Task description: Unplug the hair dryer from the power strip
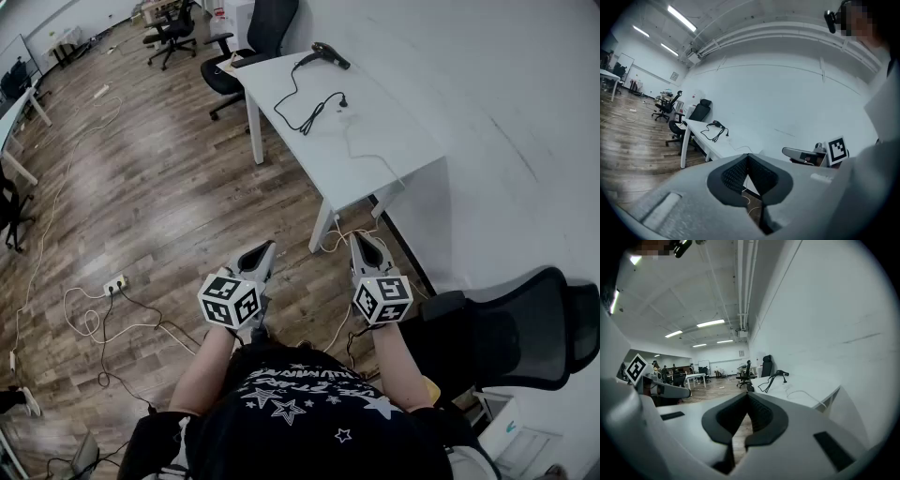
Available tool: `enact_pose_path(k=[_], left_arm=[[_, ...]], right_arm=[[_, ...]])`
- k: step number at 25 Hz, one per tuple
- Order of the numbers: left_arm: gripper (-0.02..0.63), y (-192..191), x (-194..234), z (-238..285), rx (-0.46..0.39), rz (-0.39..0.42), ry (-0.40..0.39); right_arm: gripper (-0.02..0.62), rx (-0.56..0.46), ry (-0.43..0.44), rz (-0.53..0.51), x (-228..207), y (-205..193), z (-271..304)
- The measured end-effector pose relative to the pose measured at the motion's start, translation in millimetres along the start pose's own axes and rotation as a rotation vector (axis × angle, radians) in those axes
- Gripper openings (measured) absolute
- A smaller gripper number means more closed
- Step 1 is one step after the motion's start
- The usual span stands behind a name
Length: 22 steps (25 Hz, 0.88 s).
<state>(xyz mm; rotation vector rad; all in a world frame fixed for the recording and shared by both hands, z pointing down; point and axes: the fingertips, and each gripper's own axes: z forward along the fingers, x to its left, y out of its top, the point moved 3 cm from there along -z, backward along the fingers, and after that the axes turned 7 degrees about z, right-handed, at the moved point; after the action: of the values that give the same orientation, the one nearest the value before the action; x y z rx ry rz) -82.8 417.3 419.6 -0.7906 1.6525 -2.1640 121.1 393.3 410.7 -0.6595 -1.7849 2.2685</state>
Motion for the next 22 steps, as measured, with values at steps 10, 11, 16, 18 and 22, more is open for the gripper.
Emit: enact_pose_path(k=[10,11,16,18,22], left_arm=[[0.008,1,29,-2,0.007,-0.031,-0.017],[0.008,1,31,-3,0.009,-0.032,-0.019],[0.008,1,46,-9,0.014,-0.038,-0.023],[0.008,2,53,-11,0.012,-0.039,-0.02],[0.008,4,73,-19,0.006,-0.051,-0.015]], right_arm=[[0.008,0.018,-0.02,-0.018,16,-3,20],[0.008,0.018,-0.023,-0.02,17,-3,22],[0.008,0.019,-0.019,-0.016,28,-4,33],[0.008,0.016,-0.019,0.006,32,-5,38],[0.008,0.016,-0.032,0.025,42,-5,52]])
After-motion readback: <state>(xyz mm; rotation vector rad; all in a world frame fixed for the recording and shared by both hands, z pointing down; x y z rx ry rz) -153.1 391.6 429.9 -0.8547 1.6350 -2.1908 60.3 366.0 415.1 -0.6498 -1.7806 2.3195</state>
